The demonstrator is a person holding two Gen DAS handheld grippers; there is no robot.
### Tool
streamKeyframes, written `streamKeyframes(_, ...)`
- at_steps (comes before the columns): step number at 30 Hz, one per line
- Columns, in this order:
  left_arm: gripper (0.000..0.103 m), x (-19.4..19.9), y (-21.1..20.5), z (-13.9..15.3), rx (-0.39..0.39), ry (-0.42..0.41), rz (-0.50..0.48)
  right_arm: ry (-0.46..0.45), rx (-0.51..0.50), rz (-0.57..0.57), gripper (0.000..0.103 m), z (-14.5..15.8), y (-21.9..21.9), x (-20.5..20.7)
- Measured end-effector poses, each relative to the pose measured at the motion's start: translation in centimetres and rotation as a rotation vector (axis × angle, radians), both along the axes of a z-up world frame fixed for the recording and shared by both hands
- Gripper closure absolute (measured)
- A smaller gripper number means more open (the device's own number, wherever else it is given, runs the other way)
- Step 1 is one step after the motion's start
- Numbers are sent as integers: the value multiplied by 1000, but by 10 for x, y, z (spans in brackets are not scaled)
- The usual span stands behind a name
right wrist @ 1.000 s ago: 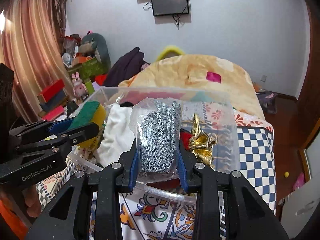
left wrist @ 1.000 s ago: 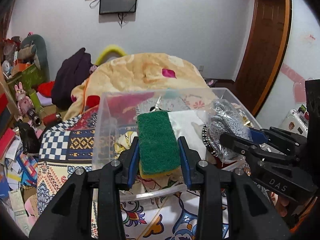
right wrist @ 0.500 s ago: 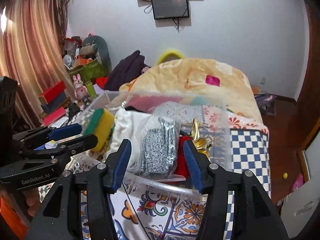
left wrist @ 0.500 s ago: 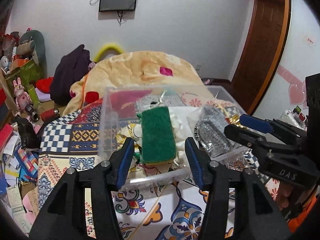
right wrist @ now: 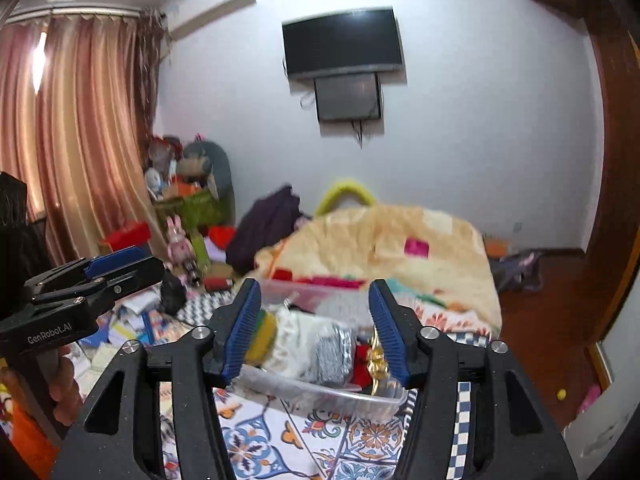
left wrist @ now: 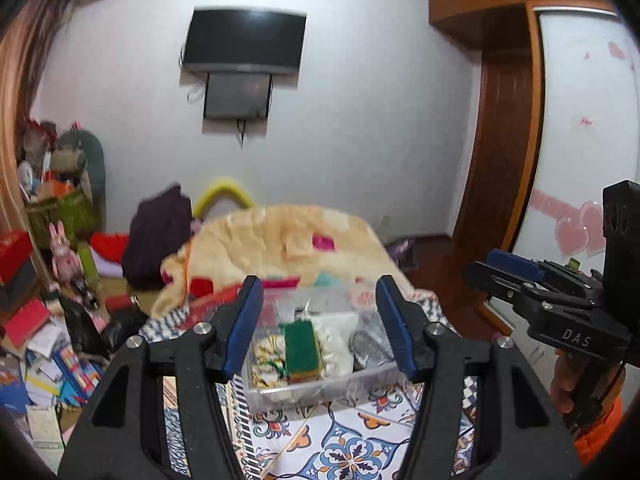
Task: Organize soft objects
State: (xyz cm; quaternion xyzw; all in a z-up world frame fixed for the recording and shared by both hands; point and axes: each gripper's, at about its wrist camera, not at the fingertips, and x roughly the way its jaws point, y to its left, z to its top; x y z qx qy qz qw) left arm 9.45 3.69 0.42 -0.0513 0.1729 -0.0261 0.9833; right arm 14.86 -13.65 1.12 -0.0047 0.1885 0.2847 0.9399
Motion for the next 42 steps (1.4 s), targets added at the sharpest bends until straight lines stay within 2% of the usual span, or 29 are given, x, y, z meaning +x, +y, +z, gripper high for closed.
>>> streamKeyframes(8,20,-40,-9,33,40,-122,13,-128,69,-18,21,32,-15,-40)
streamKeyframes(11,11,-49,-11,38,29,-141,7,-148,80,-21,19,36,-16,-47)
streamKeyframes(16,2,-60,-15,42,29,-167,9,-161,96,-29,0,34,-18,-52)
streamKeyframes(21,1,-62,-14,41,6,-165,-8,-158,105,-23,0,30,-20,-55)
streamKeyframes(42,0,-61,-24,37,39,-155,-1,-153,98,-25,0,25,-20,-55)
